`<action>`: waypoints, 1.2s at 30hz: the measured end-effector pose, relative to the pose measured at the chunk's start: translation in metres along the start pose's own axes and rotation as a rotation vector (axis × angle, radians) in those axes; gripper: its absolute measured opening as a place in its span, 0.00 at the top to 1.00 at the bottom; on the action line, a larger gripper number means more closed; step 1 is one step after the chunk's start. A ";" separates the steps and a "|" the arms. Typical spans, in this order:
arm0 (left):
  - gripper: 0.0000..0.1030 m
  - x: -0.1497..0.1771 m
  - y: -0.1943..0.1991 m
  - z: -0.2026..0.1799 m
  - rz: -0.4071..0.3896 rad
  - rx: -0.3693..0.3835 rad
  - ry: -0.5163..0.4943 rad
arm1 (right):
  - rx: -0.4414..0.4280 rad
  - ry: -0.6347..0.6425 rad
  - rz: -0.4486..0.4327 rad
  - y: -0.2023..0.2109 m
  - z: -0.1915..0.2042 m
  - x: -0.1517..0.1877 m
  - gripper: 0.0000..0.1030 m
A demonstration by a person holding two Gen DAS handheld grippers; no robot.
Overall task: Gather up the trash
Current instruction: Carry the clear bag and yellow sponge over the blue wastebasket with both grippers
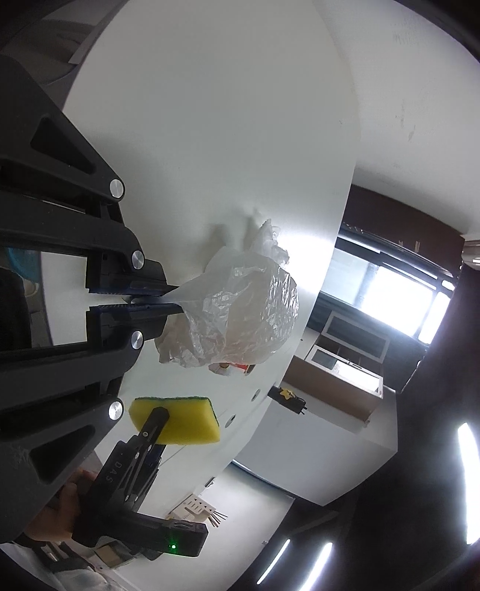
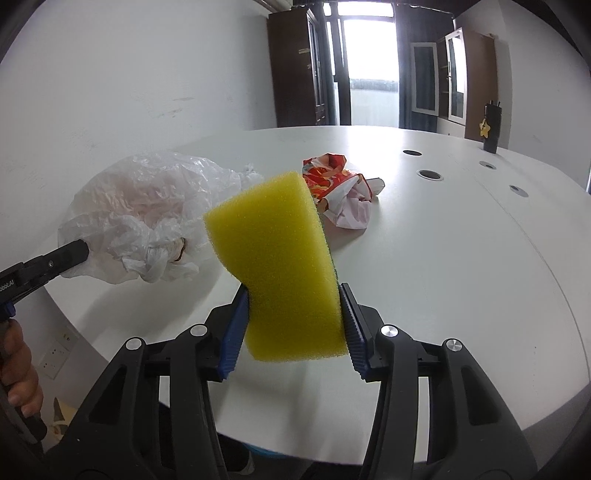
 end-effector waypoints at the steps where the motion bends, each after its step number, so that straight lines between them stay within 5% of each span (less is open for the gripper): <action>1: 0.98 0.002 0.006 -0.003 -0.003 0.003 -0.004 | 0.004 0.008 -0.008 0.005 0.002 0.004 0.56; 23: 0.98 0.050 0.102 -0.043 -0.041 -0.021 -0.203 | -0.048 0.032 -0.016 0.101 0.010 0.070 0.56; 36: 0.98 0.099 0.121 -0.048 0.040 -0.033 -0.301 | -0.062 0.070 0.047 0.120 0.008 0.125 0.56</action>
Point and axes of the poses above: each gripper's, at about its wrist camera, not at the fingertips, and y roughly against the way its jaws point, z to its left, x to its underside, the point moved 2 cm from there along -y, roughly the way its jaws point, and after that the axes turned 9 degrees about -y, right-handed, at the moved point
